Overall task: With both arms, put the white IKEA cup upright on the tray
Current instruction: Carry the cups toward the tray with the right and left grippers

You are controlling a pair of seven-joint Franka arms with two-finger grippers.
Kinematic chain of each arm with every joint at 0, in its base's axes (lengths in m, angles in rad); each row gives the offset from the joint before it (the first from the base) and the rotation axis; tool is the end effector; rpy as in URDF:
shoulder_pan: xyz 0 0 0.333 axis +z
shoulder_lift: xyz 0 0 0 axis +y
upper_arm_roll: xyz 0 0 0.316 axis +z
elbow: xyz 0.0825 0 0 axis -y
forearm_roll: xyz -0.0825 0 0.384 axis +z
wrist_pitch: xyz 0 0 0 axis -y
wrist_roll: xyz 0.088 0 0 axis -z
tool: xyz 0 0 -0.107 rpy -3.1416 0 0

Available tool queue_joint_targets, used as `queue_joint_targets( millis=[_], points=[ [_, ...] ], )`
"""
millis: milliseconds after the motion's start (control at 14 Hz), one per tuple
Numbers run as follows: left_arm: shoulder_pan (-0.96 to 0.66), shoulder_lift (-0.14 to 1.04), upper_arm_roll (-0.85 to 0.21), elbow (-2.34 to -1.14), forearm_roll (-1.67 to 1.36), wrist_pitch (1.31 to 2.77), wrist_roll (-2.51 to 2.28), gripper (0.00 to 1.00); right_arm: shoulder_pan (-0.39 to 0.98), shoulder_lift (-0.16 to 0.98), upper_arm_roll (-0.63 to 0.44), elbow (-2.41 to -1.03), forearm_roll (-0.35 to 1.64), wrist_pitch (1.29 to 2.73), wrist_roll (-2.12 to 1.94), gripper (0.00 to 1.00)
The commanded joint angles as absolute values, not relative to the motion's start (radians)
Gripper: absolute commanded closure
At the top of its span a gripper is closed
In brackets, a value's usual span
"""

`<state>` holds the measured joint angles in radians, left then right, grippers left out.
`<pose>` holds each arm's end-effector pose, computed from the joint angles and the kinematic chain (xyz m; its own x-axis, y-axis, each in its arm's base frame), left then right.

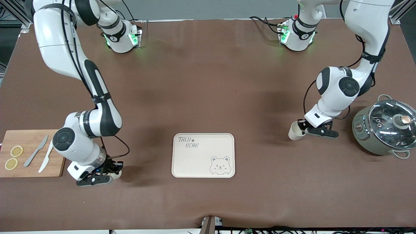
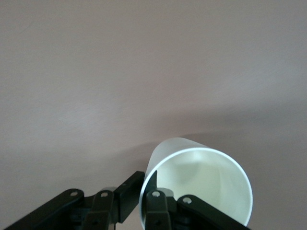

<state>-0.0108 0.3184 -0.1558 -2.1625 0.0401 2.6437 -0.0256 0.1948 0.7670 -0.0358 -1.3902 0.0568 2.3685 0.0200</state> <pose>0.5745 -0.0964 0.2656 0.9734 -0.1576 0.1661 -0.1644 -0.9860 0.0281 0.7421 0.1258 0.2736 0.9716 0.1096 0.2095 0.1177 -0.9927 -0.0267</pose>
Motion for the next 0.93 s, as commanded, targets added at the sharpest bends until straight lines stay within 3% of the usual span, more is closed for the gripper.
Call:
queue_joint_targets(
  millis=[0, 286, 643, 857],
  points=[
    [-0.102, 0.359, -0.163, -1.952, 0.057, 2.424, -0.202, 1.00, 0.241, 0.749, -0.038, -1.376, 0.061, 2.353, 0.064, 1.00],
    [-0.273, 0.541, -0.155, -1.596, 0.063, 2.186, -0.493, 1.00, 0.313, 0.746, -0.037, -1.374, 0.061, 2.352, 0.067, 1.00],
    [-0.416, 0.757, -0.141, -1.308, 0.110, 2.161, -0.725, 1.00, 0.422, 0.752, -0.041, -1.362, 0.046, 2.352, 0.151, 1.00],
    [-0.498, 0.831, -0.074, -1.217, 0.106, 2.166, -0.750, 1.00, 0.482, 0.755, -0.045, -1.355, 0.041, 2.355, 0.178, 1.00]
  ],
)
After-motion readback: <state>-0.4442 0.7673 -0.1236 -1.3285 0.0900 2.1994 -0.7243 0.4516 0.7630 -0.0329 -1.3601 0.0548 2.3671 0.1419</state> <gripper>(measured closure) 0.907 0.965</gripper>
